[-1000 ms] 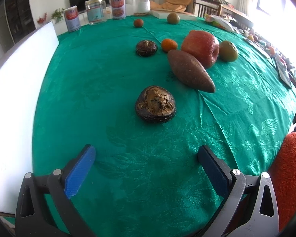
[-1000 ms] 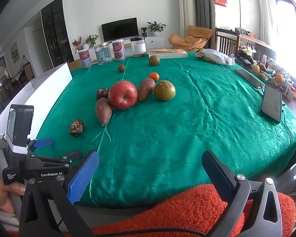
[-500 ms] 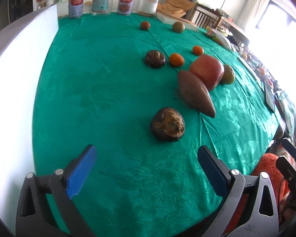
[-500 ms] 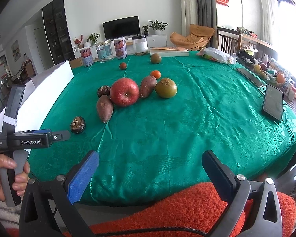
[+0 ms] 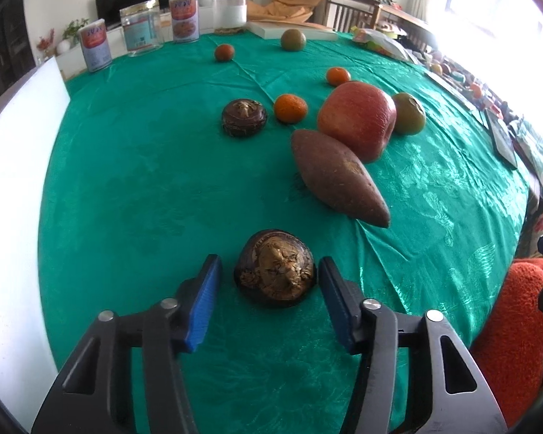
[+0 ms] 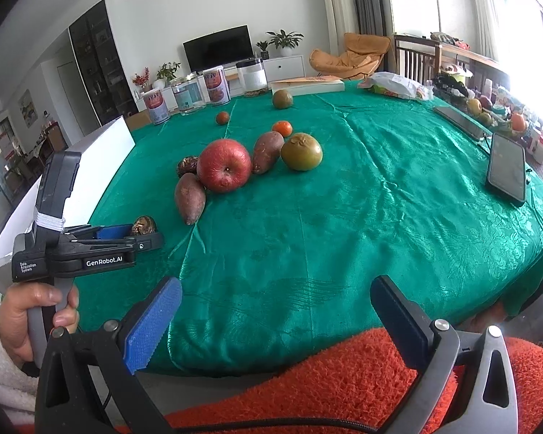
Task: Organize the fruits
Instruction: 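Grasp the yellow-green round fruit with the right gripper while the left gripper lifts the brown fruit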
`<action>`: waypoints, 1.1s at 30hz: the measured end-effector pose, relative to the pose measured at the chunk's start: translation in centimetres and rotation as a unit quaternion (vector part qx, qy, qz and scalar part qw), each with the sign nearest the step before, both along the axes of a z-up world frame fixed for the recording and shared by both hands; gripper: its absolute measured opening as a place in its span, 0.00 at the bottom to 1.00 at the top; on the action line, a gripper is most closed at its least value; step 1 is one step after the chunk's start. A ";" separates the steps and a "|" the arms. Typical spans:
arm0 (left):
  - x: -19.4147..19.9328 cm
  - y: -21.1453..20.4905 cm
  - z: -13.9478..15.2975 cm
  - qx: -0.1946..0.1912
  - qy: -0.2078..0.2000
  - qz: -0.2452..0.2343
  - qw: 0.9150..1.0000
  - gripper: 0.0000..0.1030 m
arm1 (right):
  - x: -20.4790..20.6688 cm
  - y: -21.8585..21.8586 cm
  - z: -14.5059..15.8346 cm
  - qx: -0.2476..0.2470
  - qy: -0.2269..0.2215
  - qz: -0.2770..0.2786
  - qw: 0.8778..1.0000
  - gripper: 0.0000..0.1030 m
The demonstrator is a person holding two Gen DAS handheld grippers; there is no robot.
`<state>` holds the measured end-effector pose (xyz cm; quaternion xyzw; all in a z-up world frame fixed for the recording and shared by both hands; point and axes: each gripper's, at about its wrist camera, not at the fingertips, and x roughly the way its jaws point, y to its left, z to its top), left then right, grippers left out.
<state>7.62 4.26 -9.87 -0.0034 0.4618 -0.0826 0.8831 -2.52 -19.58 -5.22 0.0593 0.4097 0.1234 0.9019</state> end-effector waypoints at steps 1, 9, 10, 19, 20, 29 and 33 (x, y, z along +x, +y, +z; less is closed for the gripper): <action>0.1 0.4 0.0 -0.004 -0.001 0.005 1.000 0.45 | 0.6 -0.4 -0.2 0.018 0.020 0.006 1.000 1.00; 0.7 2.4 -0.1 -0.023 0.000 0.035 0.999 0.44 | 12.9 -1.7 1.2 -0.027 0.096 0.039 0.994 0.97; 0.6 2.5 -0.1 -0.022 0.000 0.037 0.999 0.45 | 14.7 -1.7 1.1 -0.030 0.091 0.046 0.994 0.91; 0.3 3.1 -0.1 -0.031 0.008 0.033 0.999 0.53 | 23.0 2.0 -2.8 -0.101 0.088 0.143 0.981 0.72; 0.3 3.0 -0.1 -0.030 0.009 0.031 0.999 0.55 | 23.2 2.3 -2.9 -0.106 0.085 0.148 0.980 0.60; 0.1 2.3 -0.1 -0.015 0.004 0.026 1.000 0.53 | 20.4 0.4 -1.9 -0.053 0.109 0.131 0.984 0.51; 0.3 2.6 0.0 -0.029 -0.005 0.040 0.999 0.44 | 17.4 -0.8 -0.6 -0.029 0.119 0.120 0.985 0.52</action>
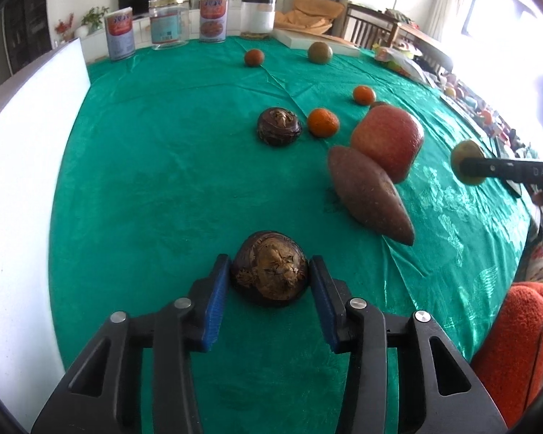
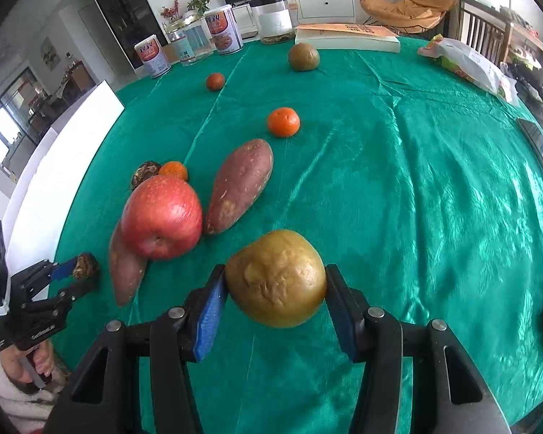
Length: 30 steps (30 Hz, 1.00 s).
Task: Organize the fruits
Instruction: 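Grasp the yellow-green round fruit with the right gripper while the left gripper lifts the brown fruit, then carry both fruits over the white box and open both grippers to drop them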
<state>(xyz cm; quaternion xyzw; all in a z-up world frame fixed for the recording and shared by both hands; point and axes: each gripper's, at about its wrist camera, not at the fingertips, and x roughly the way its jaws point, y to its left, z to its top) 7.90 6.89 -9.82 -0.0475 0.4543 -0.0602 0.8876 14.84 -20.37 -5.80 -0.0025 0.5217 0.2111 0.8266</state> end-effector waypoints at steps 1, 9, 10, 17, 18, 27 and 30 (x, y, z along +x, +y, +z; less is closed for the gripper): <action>-0.2 0.2 0.2 -0.011 -0.002 0.005 1.000 0.43 | -0.7 0.0 0.3 0.004 0.003 -0.002 1.000 0.52; -6.1 3.2 10.3 -0.123 -0.068 0.005 0.990 0.43 | -5.5 8.2 6.0 0.091 -0.008 0.088 0.992 0.52; -7.2 4.2 11.6 -0.127 -0.077 0.015 0.989 0.43 | -6.2 10.2 6.8 0.110 -0.009 0.110 0.988 0.52; -12.9 15.2 15.7 -0.082 -0.099 0.168 0.977 0.43 | -11.1 26.5 9.2 0.184 -0.003 0.265 0.947 0.52; -13.1 16.6 15.3 -0.061 -0.094 0.192 0.975 0.43 | -11.7 28.6 9.1 0.178 -0.005 0.281 0.943 0.52; -12.0 24.2 9.0 0.000 -0.020 0.298 0.954 0.44 | -13.8 40.2 4.6 0.065 -0.023 0.349 0.935 0.52; -11.8 24.9 8.4 0.004 -0.014 0.307 0.952 0.46 | -13.7 40.8 3.5 0.047 -0.018 0.344 0.937 0.53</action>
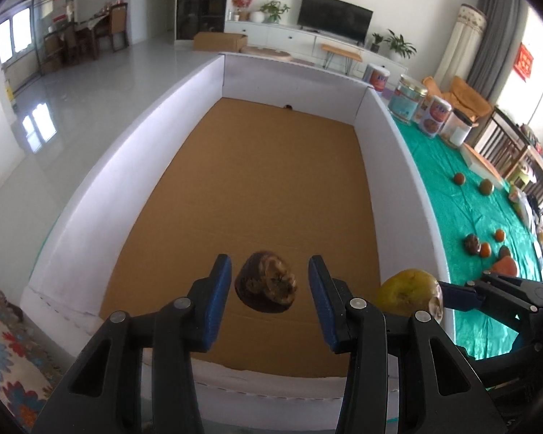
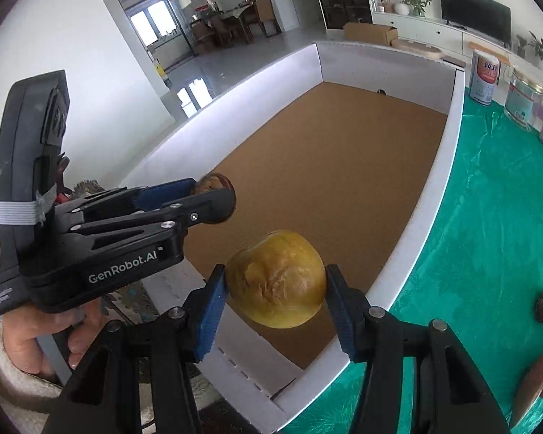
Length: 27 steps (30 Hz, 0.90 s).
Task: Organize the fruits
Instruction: 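Carry both fruits over the white box and open both grippers to drop them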
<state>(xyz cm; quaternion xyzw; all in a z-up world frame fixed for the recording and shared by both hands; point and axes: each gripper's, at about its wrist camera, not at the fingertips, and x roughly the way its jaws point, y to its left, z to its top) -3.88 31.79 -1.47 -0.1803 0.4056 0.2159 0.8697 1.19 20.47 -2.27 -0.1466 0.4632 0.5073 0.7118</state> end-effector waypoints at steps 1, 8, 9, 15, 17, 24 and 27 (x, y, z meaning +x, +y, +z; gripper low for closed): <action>0.0 0.1 -0.1 -0.001 0.000 0.002 1.000 0.50 | 0.1 0.0 0.0 0.003 -0.003 -0.001 1.000 0.53; 1.4 -2.8 1.5 -0.004 -0.038 -0.035 0.999 0.79 | 1.9 -4.7 4.1 0.065 -0.044 -0.046 0.996 0.70; 1.6 -3.8 2.1 -0.002 -0.049 -0.047 0.998 0.82 | 2.2 -6.1 4.5 0.068 -0.054 -0.059 0.994 0.72; 3.8 -10.7 5.3 0.063 -0.117 -0.128 0.983 0.94 | 2.6 -17.7 2.9 0.038 -0.100 -0.188 0.976 0.81; 4.7 -12.5 5.4 0.090 -0.118 -0.150 0.977 0.95 | 2.6 -22.7 1.9 0.019 -0.118 -0.249 0.961 0.81; 7.4 -15.1 2.8 0.183 -0.068 -0.144 0.970 0.95 | 3.5 -37.7 -0.7 -0.029 -0.146 -0.444 0.884 0.85; 7.7 -15.6 1.7 0.212 -0.040 -0.146 0.966 0.95 | 2.6 -41.4 -0.8 -0.025 -0.149 -0.491 0.858 0.92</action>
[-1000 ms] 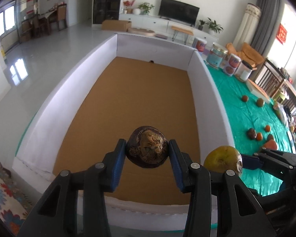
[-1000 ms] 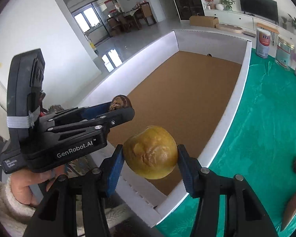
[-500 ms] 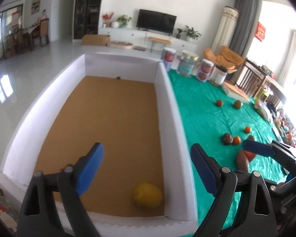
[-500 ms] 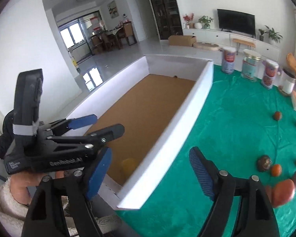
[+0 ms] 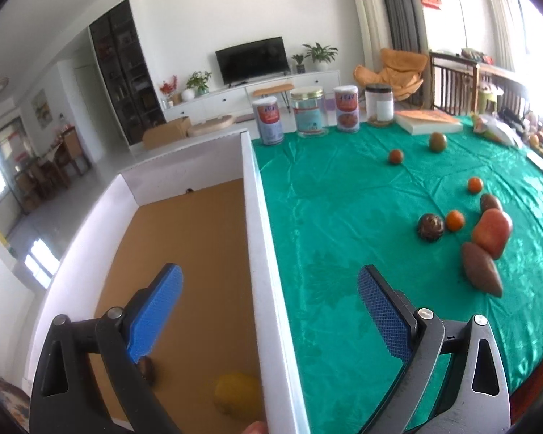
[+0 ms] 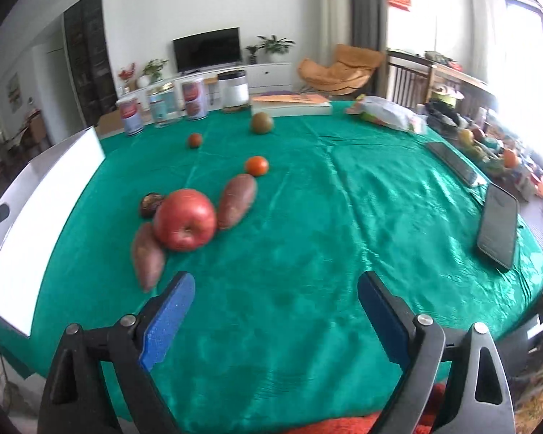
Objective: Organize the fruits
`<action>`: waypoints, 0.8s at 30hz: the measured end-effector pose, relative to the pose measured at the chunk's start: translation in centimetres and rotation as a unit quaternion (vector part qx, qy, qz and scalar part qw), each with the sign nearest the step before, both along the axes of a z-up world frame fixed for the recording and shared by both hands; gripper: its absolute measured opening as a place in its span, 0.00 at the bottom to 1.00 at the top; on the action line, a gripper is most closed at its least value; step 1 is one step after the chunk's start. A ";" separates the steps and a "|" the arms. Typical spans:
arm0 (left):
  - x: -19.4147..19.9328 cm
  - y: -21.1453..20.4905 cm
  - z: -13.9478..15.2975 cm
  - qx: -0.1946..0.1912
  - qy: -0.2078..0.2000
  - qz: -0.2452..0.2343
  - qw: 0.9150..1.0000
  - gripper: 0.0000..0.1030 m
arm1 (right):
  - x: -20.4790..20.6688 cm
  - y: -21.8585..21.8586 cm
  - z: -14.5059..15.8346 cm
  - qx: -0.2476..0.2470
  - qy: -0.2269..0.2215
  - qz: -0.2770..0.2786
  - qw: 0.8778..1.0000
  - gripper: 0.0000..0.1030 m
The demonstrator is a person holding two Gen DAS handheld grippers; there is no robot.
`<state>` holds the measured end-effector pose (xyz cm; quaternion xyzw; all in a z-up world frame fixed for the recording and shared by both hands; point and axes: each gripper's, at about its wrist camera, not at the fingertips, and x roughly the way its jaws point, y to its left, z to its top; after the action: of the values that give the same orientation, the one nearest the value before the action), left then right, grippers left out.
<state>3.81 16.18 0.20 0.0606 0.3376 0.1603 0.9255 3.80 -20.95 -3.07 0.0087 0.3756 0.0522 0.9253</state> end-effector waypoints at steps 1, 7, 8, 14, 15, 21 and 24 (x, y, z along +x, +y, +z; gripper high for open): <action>-0.2 -0.2 -0.2 0.010 0.005 -0.005 1.000 0.95 | -0.1 -0.7 0.0 0.011 0.003 -0.009 1.000 0.92; -1.0 -0.6 -0.4 0.009 0.020 -0.020 1.000 0.95 | 0.0 0.0 -0.1 -0.010 -0.009 -0.005 1.000 0.92; -1.1 -0.5 -0.6 0.006 0.024 -0.020 1.000 0.95 | -0.1 0.2 0.0 -0.016 -0.011 -0.003 1.000 0.93; -2.3 -1.4 0.4 0.015 -0.015 -0.014 1.000 0.95 | 0.7 1.0 -0.8 -0.018 -0.003 0.001 1.000 0.95; -2.9 -1.8 1.1 0.026 -0.043 -0.002 0.999 0.95 | 0.7 0.9 -0.8 -0.015 -0.002 0.000 1.000 0.95; -6.1 -5.2 5.6 -0.018 -0.191 -0.043 0.980 0.99 | 0.6 0.6 -0.9 -0.012 -0.002 -0.002 1.000 0.95; -5.3 -7.2 4.6 -0.077 -0.179 -0.086 0.977 0.99 | 0.6 0.8 -0.8 -0.018 -0.003 -0.001 1.000 0.95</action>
<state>-1.46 8.97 4.85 -0.0114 0.1718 0.0617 0.9831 4.37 -20.16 -3.89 -0.0081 0.3737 0.0448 0.9264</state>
